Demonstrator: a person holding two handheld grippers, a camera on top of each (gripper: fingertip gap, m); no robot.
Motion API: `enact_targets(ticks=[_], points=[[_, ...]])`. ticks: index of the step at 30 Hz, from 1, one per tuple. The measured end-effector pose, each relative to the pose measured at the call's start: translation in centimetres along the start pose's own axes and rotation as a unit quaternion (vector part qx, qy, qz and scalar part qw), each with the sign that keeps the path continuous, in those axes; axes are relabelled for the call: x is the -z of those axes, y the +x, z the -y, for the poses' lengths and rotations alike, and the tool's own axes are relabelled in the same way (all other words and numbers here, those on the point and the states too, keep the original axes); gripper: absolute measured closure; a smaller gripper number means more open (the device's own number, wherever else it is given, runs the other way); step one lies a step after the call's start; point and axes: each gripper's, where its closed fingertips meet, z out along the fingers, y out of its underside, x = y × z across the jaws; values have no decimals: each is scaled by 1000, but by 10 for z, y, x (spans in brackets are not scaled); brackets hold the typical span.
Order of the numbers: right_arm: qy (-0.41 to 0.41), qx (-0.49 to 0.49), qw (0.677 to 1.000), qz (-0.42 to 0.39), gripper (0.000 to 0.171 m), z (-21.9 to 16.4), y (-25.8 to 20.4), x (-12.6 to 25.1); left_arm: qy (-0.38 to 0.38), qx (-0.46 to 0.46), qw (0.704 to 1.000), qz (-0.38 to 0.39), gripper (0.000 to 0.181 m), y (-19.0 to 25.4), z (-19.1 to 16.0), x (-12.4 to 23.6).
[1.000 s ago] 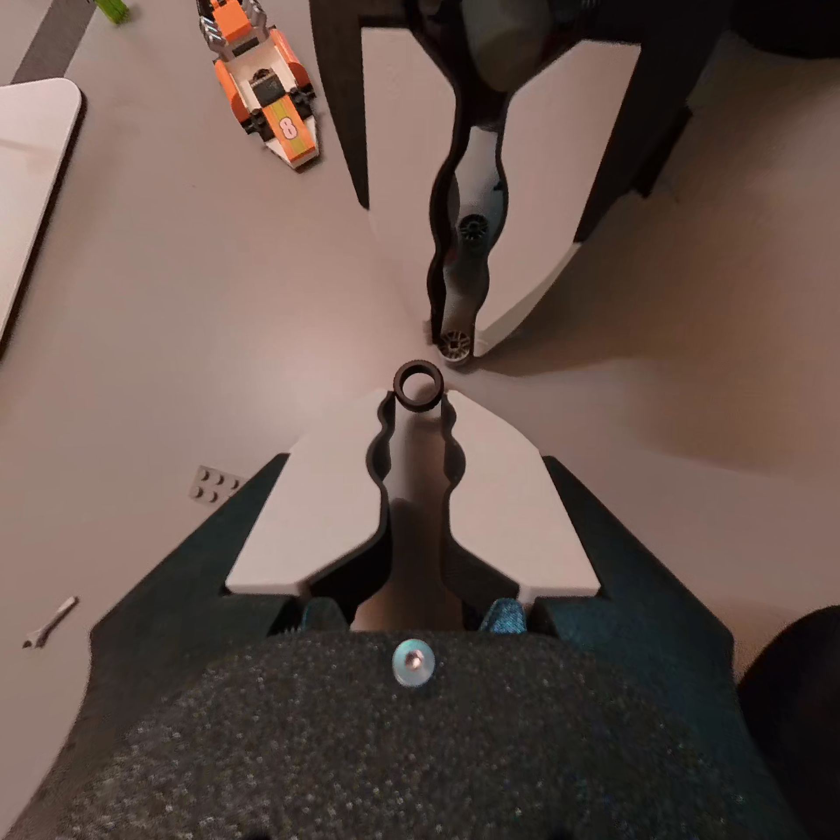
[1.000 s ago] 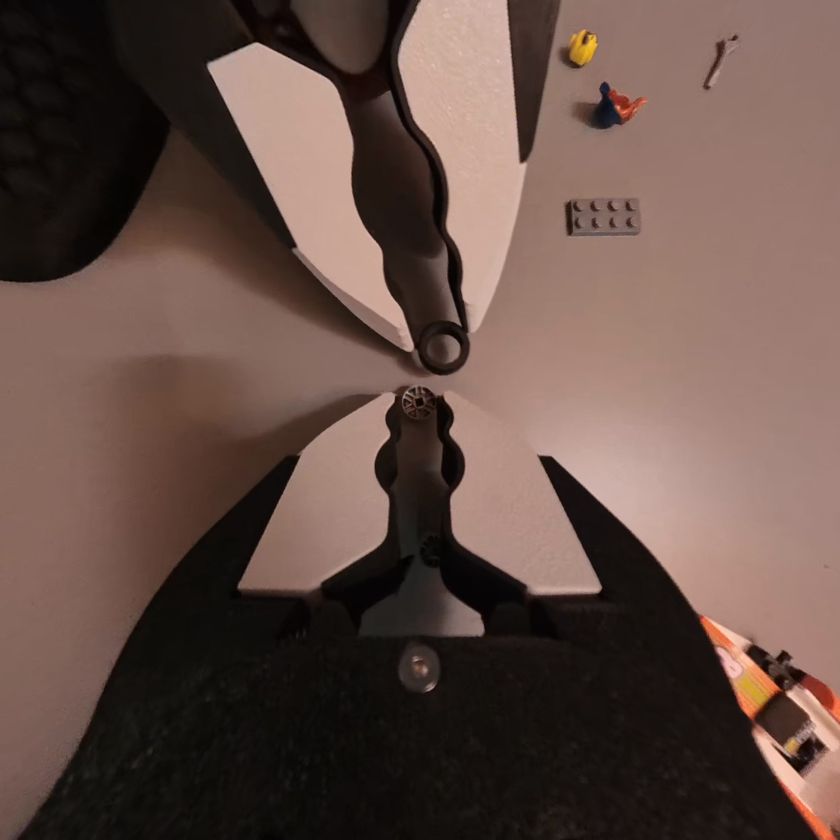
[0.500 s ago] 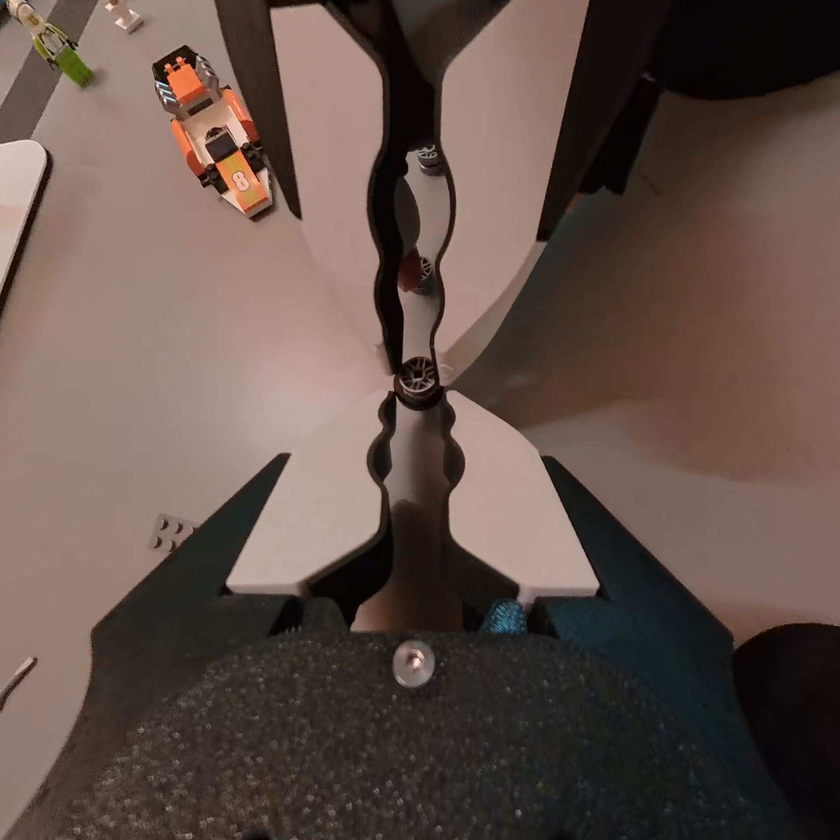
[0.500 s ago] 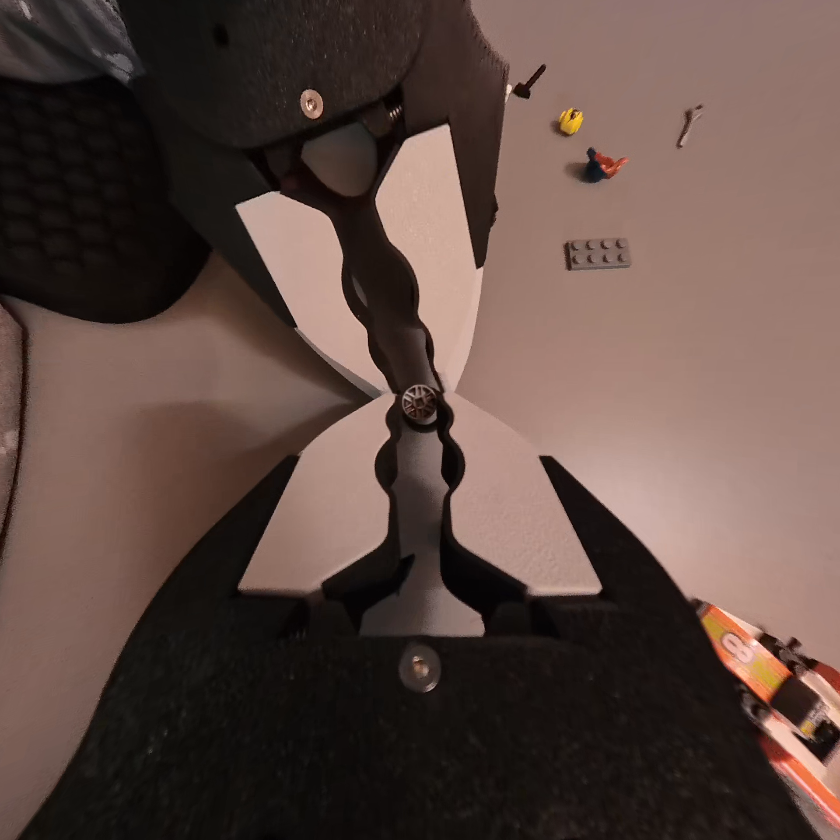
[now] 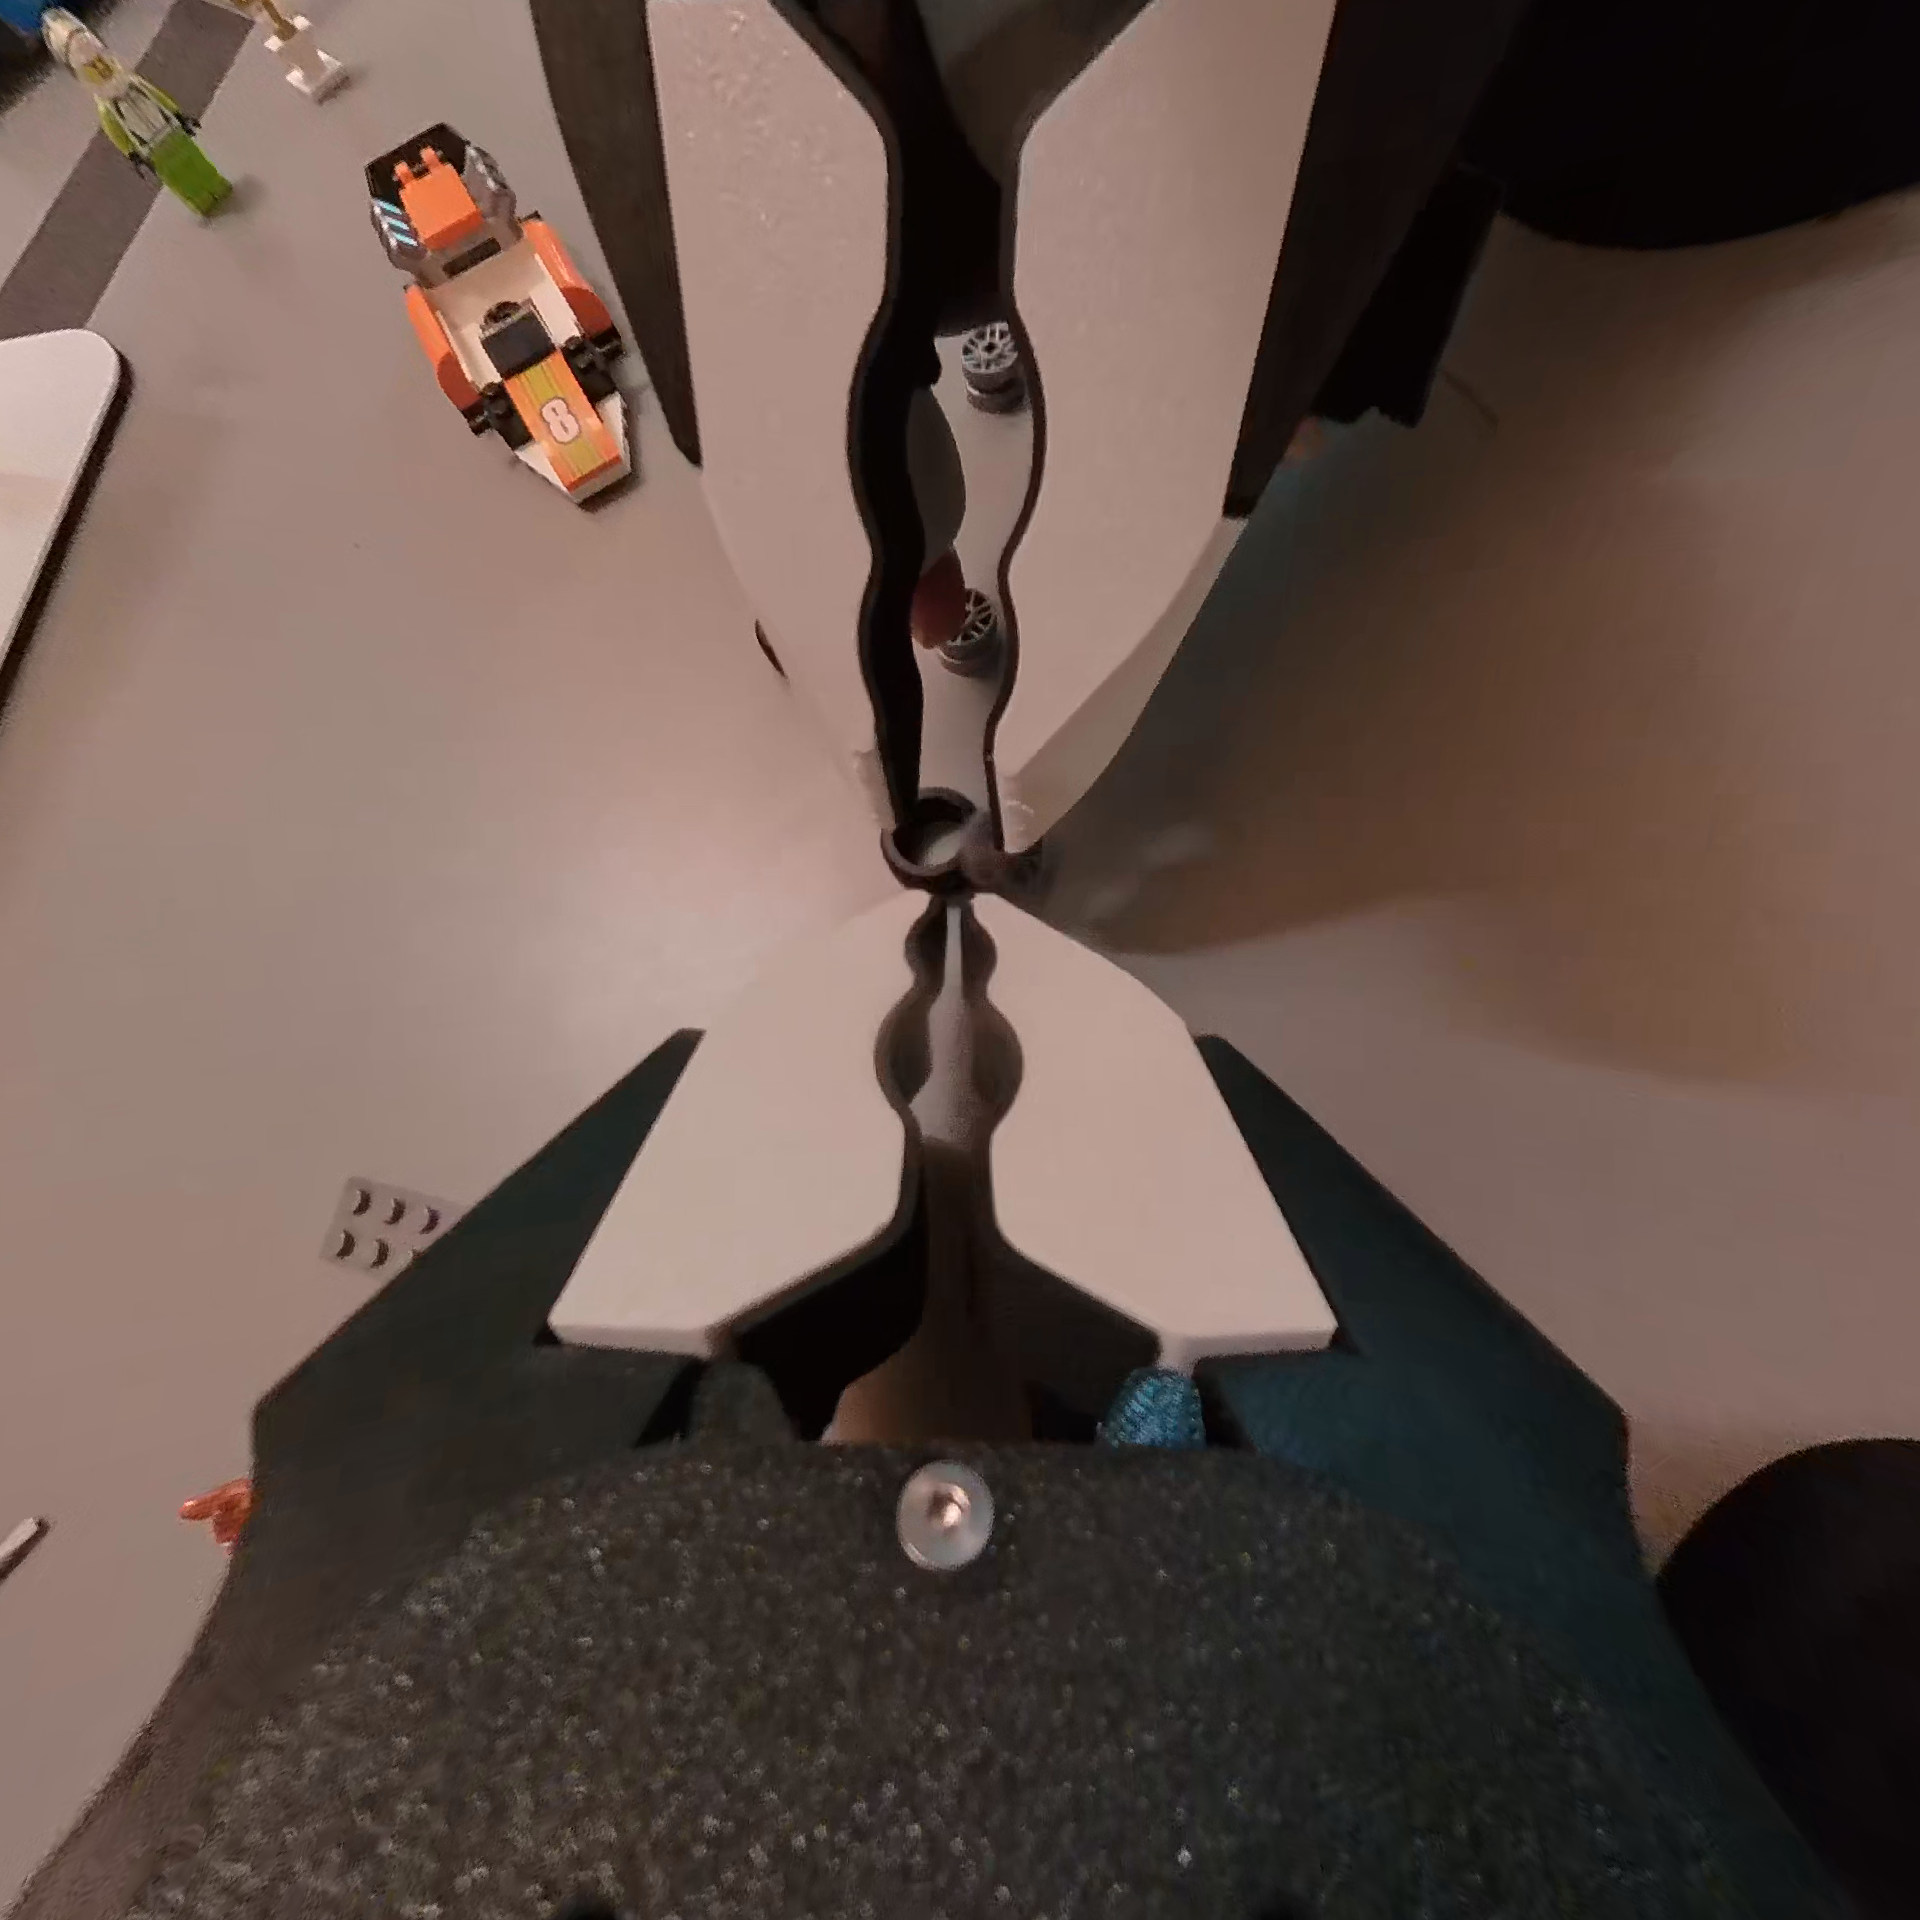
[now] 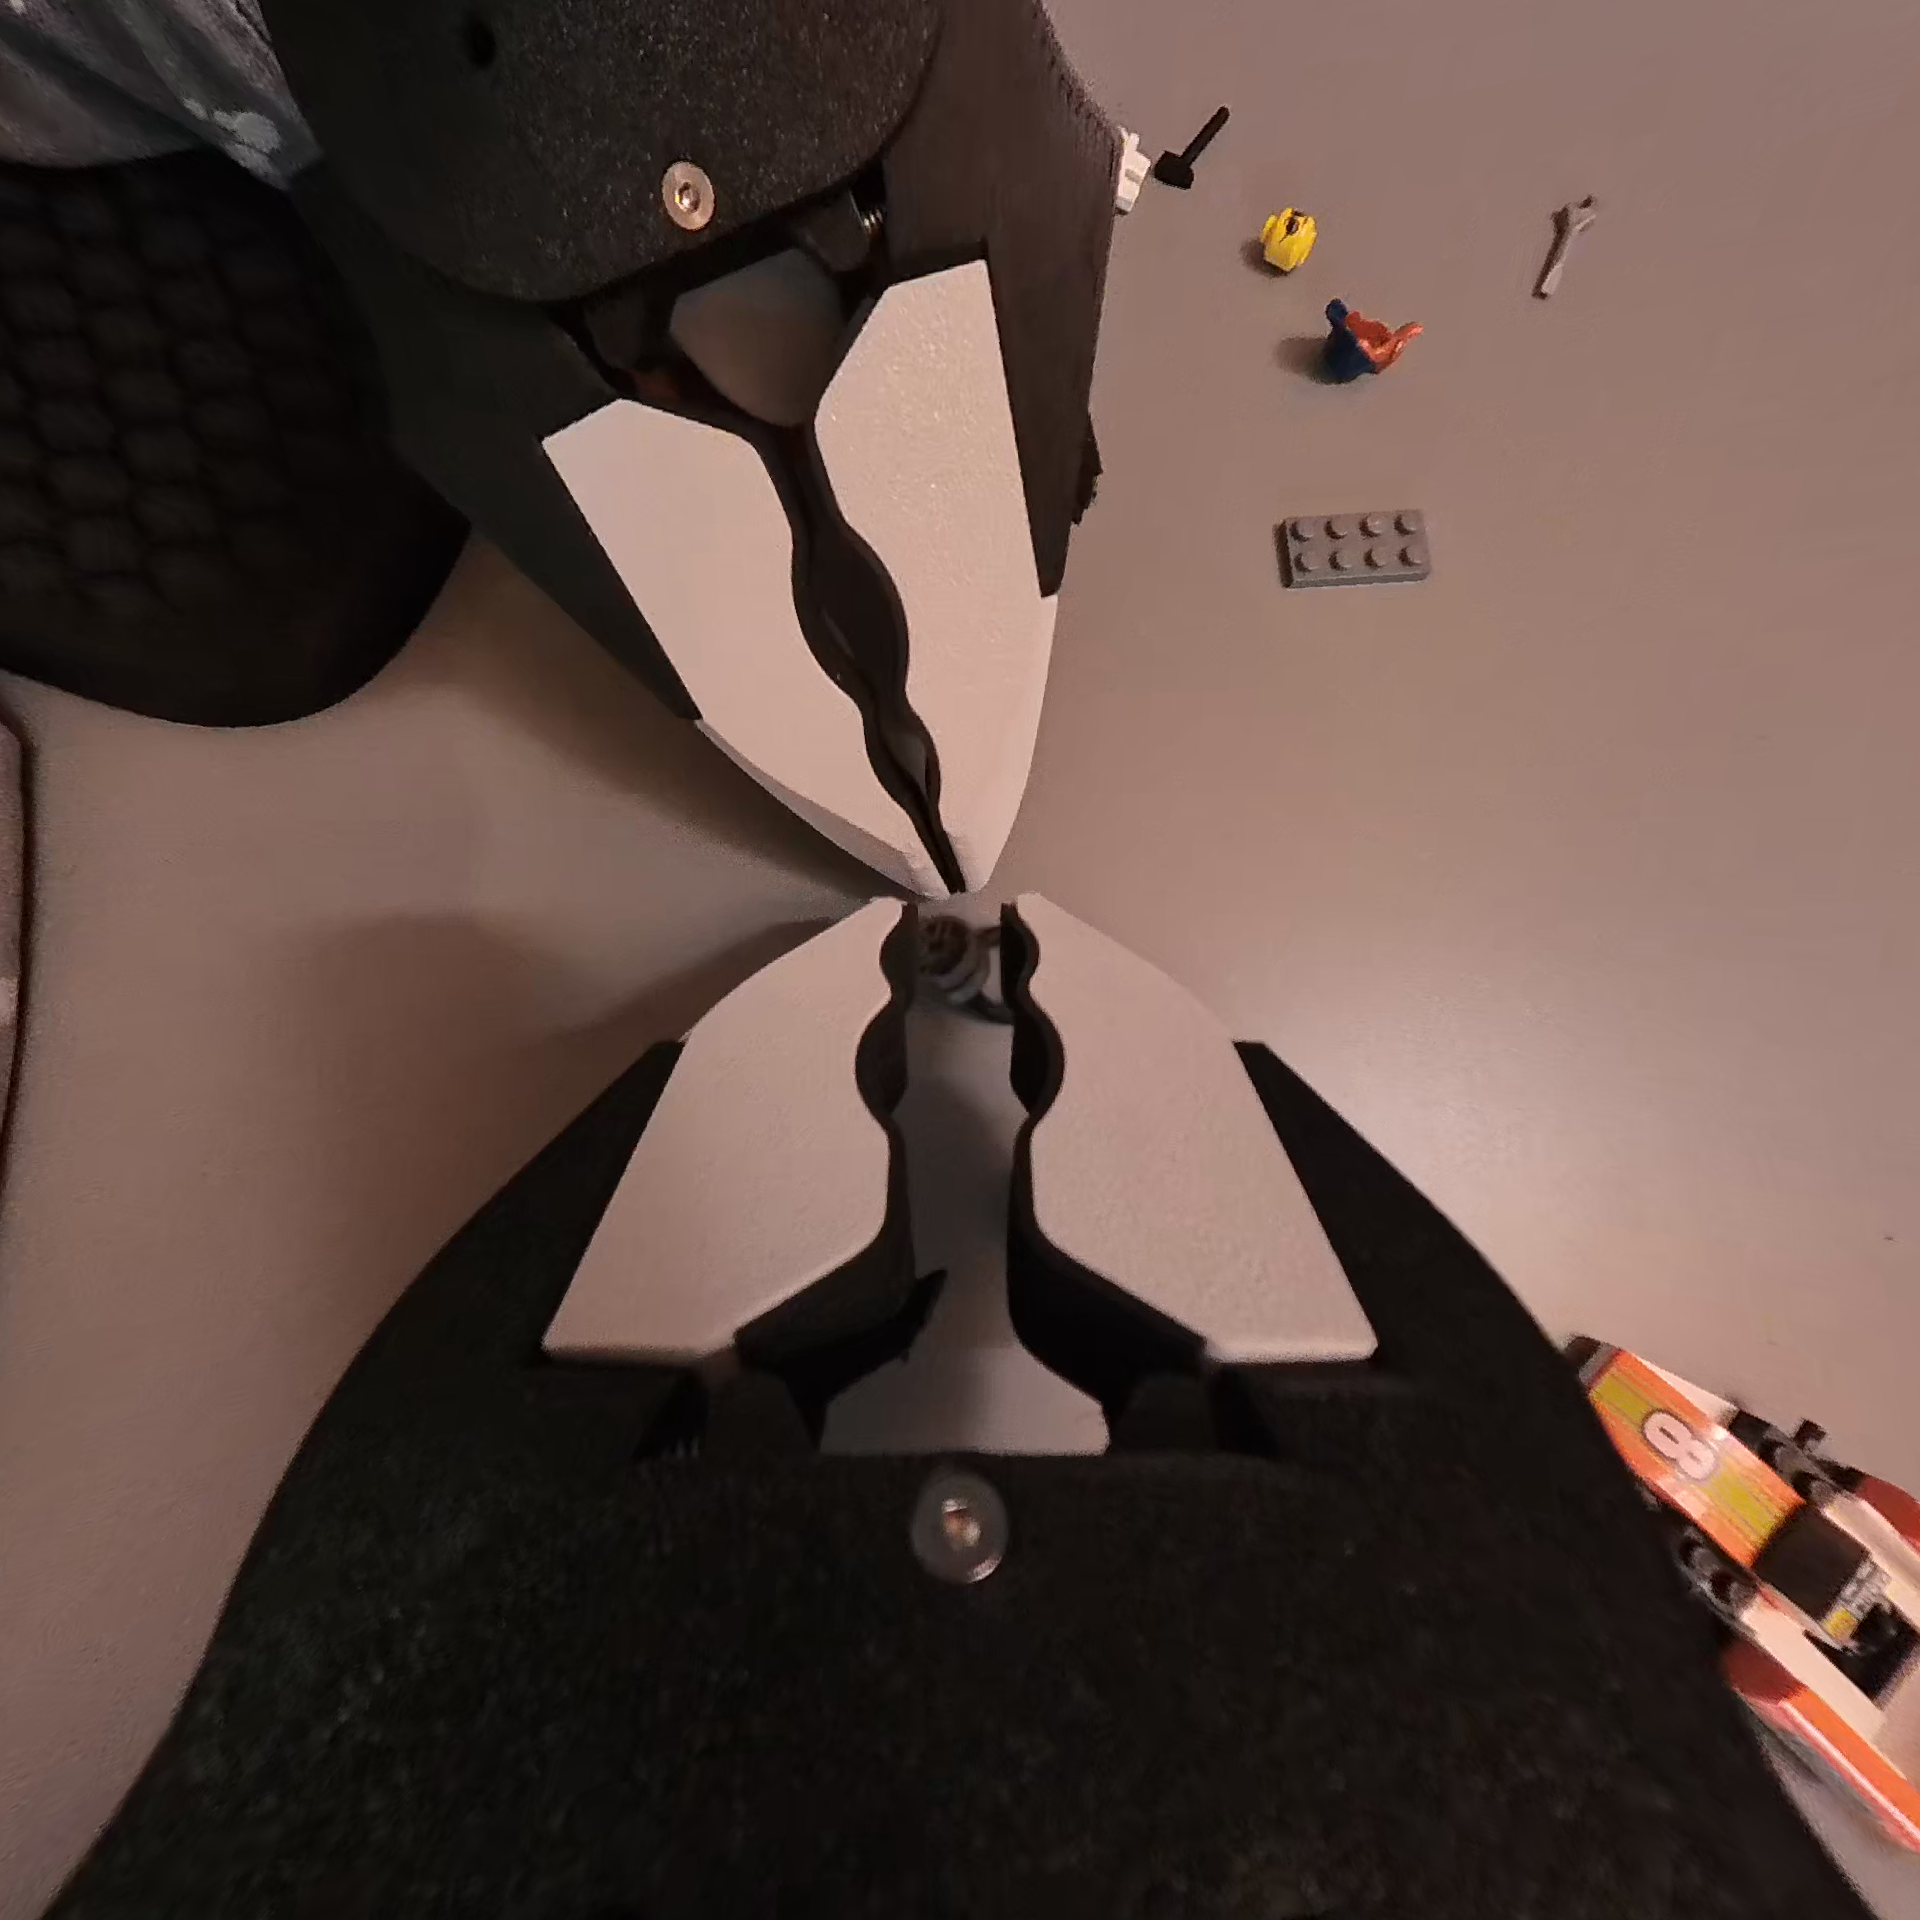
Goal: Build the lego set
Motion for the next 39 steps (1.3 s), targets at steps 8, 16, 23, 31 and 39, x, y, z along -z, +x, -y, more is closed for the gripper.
enact_targets(ticks=[8,16,23,31,39], points=[[7,-2,1000,-2,154,-3,5,15,-18,5,1000,0,168,-2,-8,0],[-28,74,994,71,149,-25,-47,9,-17,13,1000,11,168,-8,-10,-1],[-41,67,994,72,157,-36,-48,1,-5,6,1000,8,168,-6,-4,1],[185,-108,973,89,156,19,-11,50,147,-33,988,37,160,0,51,22],[444,-343,791,243,157,61,9,103,277,-57,939,198,160,-22,114,61]])
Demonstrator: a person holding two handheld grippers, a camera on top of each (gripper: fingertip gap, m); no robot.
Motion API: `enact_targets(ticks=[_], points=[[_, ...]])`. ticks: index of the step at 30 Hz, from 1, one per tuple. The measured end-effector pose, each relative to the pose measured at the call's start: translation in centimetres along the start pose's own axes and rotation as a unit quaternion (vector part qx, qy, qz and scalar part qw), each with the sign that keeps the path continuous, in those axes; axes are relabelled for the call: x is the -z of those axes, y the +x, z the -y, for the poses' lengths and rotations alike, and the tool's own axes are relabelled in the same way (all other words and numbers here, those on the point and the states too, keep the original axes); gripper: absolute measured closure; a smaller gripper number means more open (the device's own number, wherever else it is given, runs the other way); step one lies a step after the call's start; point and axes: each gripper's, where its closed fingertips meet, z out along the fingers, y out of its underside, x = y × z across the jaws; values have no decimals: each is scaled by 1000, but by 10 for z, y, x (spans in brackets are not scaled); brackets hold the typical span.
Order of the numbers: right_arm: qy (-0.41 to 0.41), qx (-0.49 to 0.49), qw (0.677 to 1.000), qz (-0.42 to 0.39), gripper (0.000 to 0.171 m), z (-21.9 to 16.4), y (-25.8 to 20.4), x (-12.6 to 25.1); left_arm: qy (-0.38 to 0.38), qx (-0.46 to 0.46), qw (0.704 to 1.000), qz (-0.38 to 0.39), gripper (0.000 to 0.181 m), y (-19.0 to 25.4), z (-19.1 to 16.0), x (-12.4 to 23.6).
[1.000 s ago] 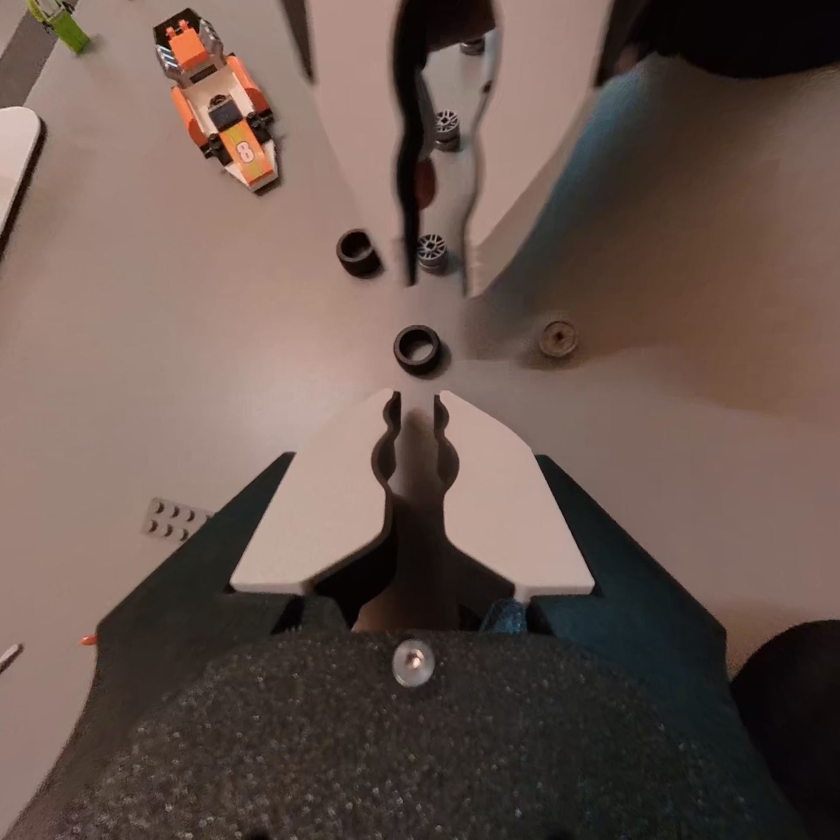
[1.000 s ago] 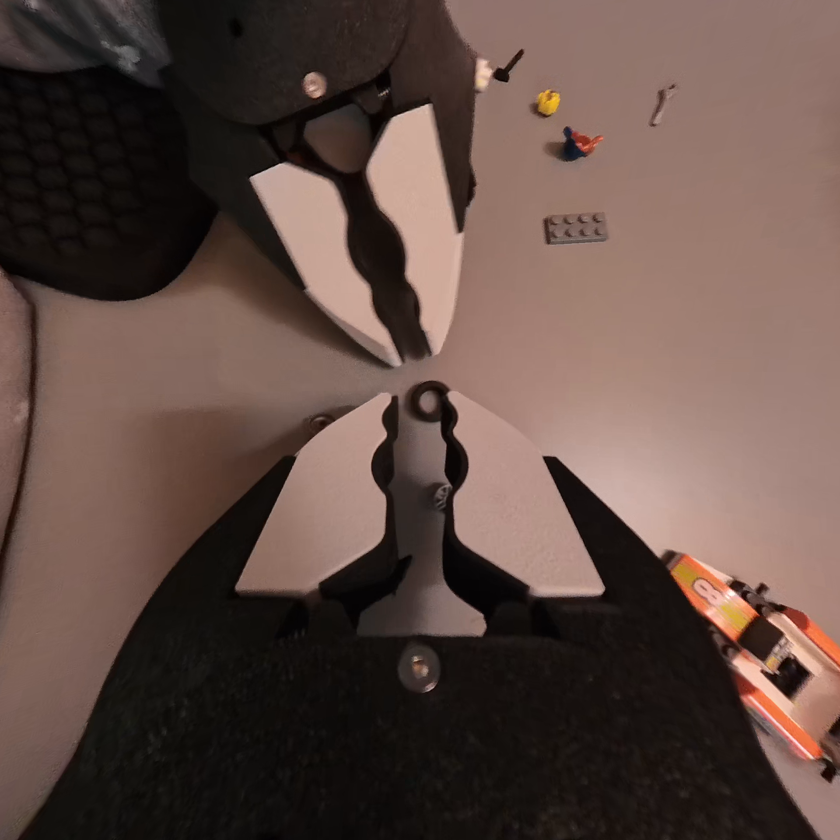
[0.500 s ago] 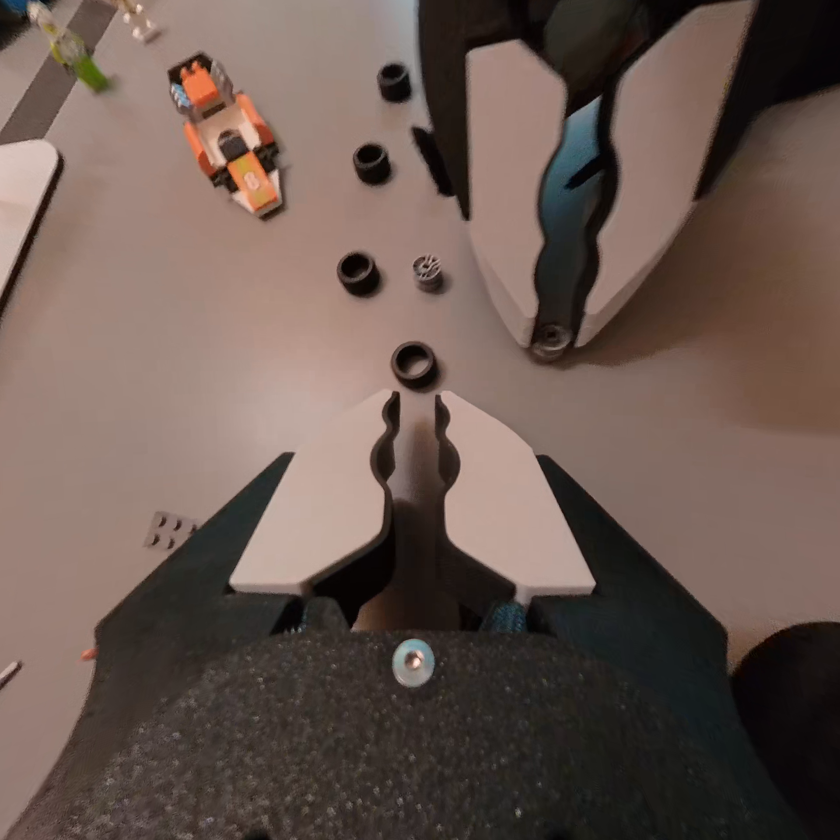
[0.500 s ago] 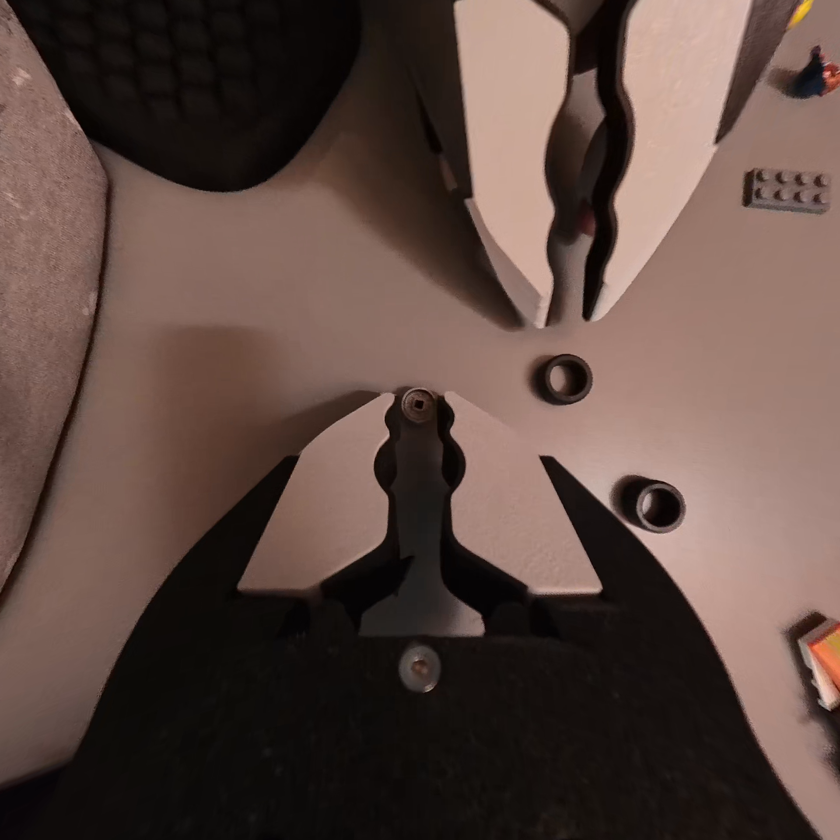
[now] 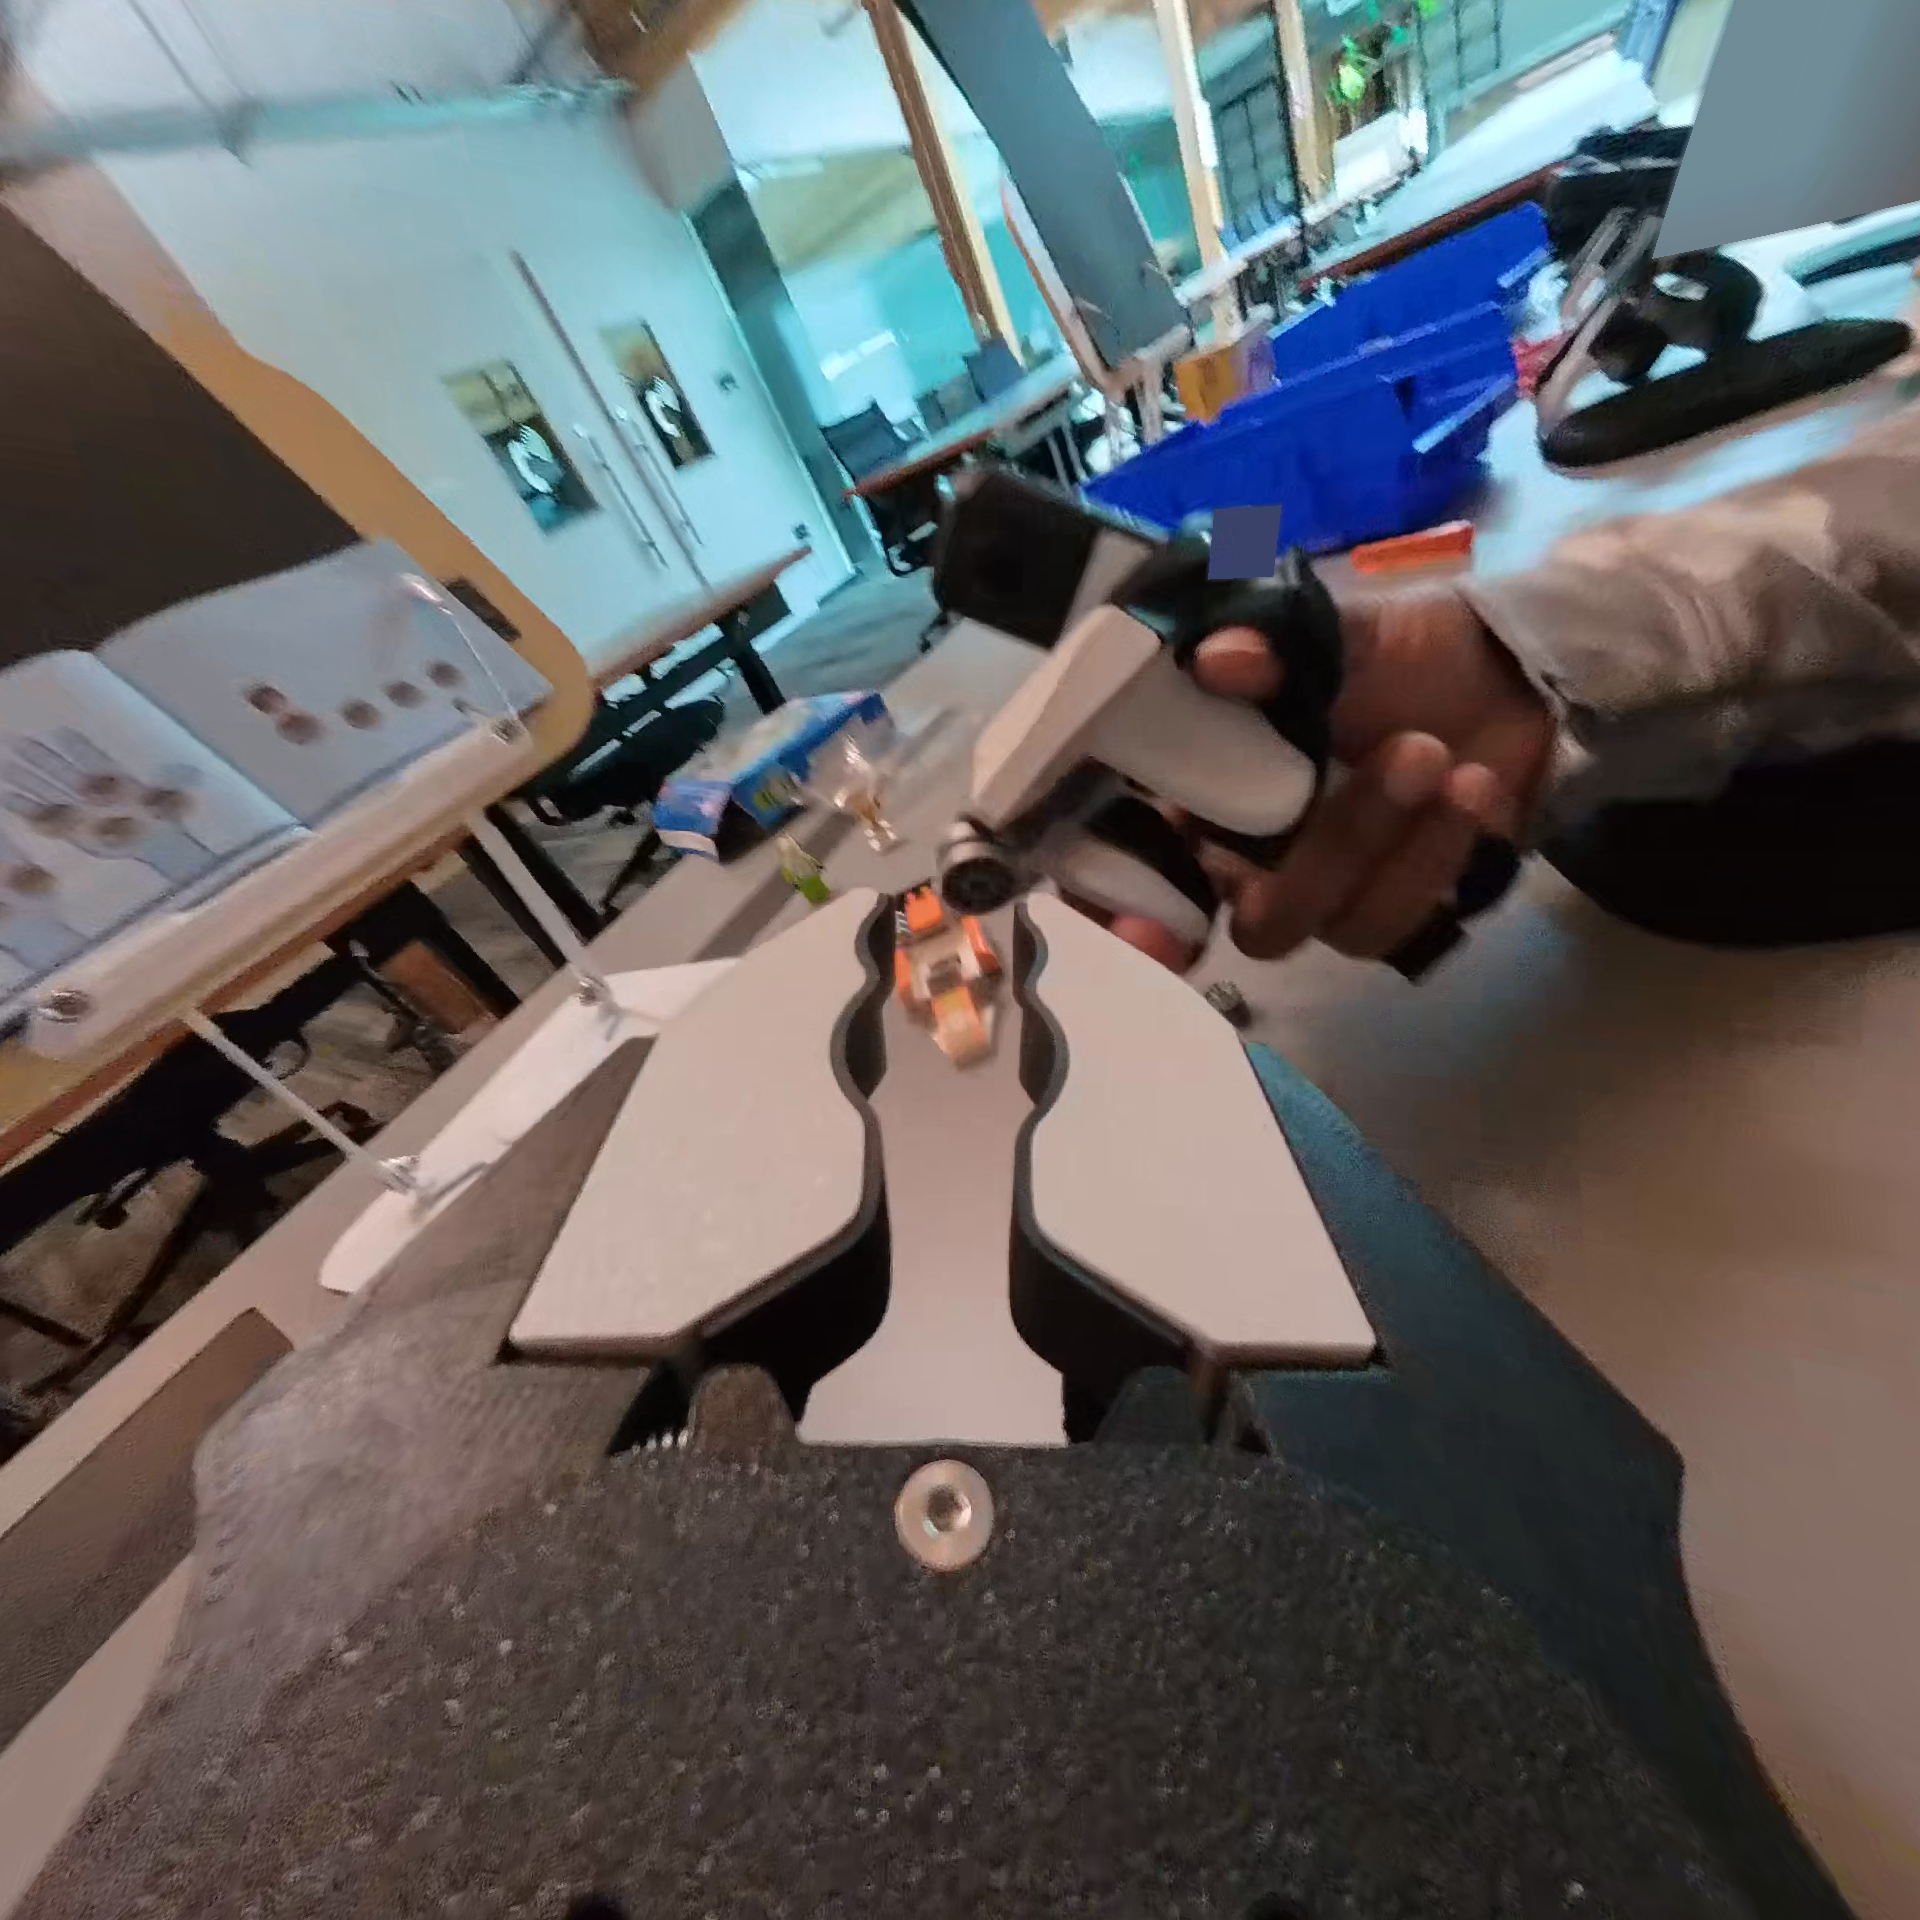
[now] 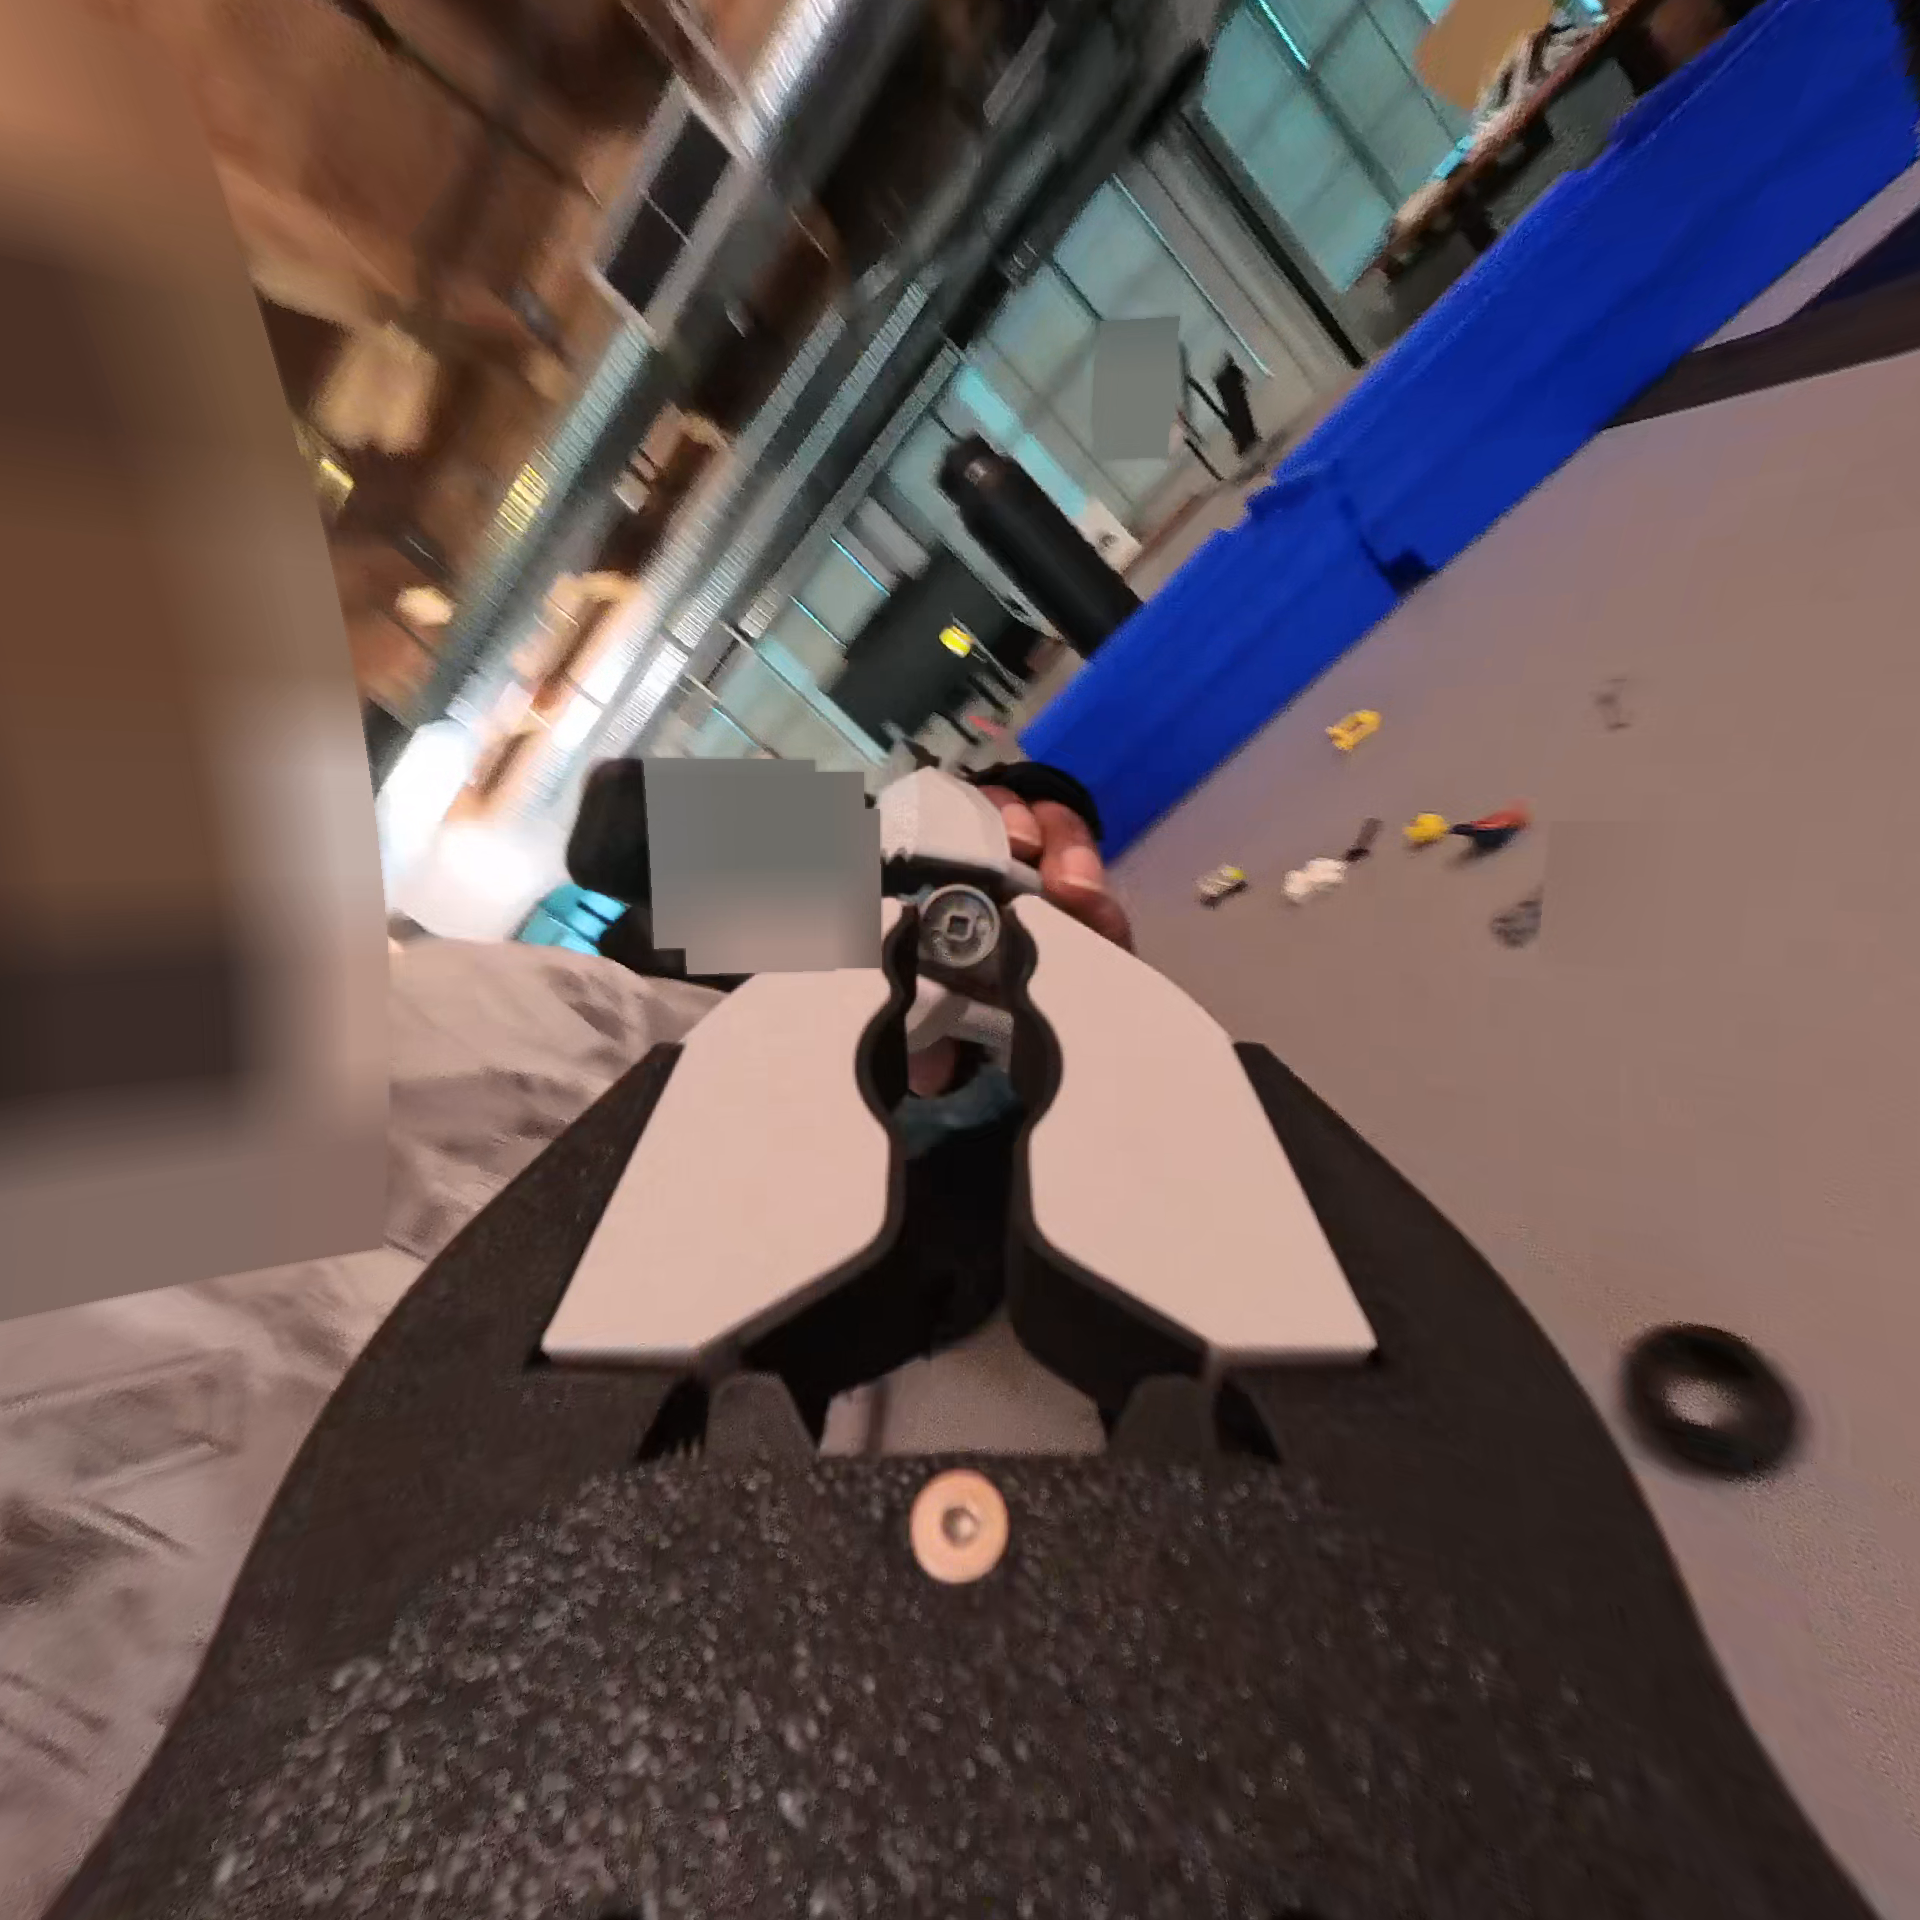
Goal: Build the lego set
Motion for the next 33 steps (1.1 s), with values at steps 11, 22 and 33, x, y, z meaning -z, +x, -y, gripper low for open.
enact_targets(ticks=[11,22,33], points=[[84,-96,987,100,157,7,-21,-4,28,-33,999,9,163,5,19,1],[105,-113,982,105,157,5,-21,-5,43,-59,997,35,167,4,25,3],[-12,-19,1000,-10,170,-10,5,5,8,-31,999,-19,167,12,2,5]])
